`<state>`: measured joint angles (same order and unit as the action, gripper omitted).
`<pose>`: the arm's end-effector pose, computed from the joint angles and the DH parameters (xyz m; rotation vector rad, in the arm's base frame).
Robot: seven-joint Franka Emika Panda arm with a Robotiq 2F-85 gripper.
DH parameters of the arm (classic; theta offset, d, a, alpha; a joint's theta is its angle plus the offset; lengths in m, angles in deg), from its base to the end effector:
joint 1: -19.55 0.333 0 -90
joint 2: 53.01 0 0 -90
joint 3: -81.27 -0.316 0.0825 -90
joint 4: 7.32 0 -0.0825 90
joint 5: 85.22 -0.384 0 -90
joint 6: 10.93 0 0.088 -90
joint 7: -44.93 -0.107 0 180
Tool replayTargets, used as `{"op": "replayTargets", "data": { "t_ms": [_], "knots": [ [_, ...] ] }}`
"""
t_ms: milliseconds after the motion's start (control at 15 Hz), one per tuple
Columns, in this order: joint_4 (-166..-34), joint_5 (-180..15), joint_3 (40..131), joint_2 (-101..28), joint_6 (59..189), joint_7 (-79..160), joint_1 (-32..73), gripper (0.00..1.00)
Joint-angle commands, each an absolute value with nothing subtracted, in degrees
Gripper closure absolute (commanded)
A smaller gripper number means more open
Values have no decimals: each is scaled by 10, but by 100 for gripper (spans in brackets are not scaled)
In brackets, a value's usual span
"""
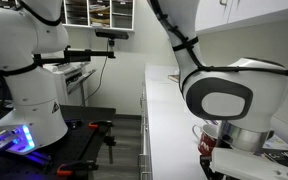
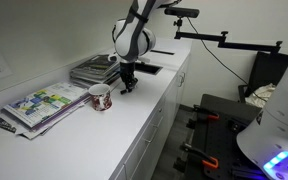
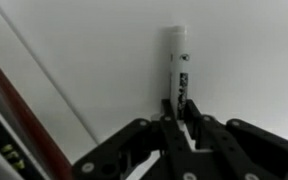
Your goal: Put the marker into the mug.
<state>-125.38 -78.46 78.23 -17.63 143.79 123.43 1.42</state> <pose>0.5670 -0.1483 0.1318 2.5639 1.7591 0.0022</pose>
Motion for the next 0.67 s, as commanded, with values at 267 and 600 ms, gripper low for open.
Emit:
{"op": "replayTargets", "data": {
  "t_ms": [267,600],
  "knots": [
    [-1272,-848,746,-264,1337,1245,-15,95],
    [-1297,-906,732,-324,1343,1278,-16,95]
  ]
}}
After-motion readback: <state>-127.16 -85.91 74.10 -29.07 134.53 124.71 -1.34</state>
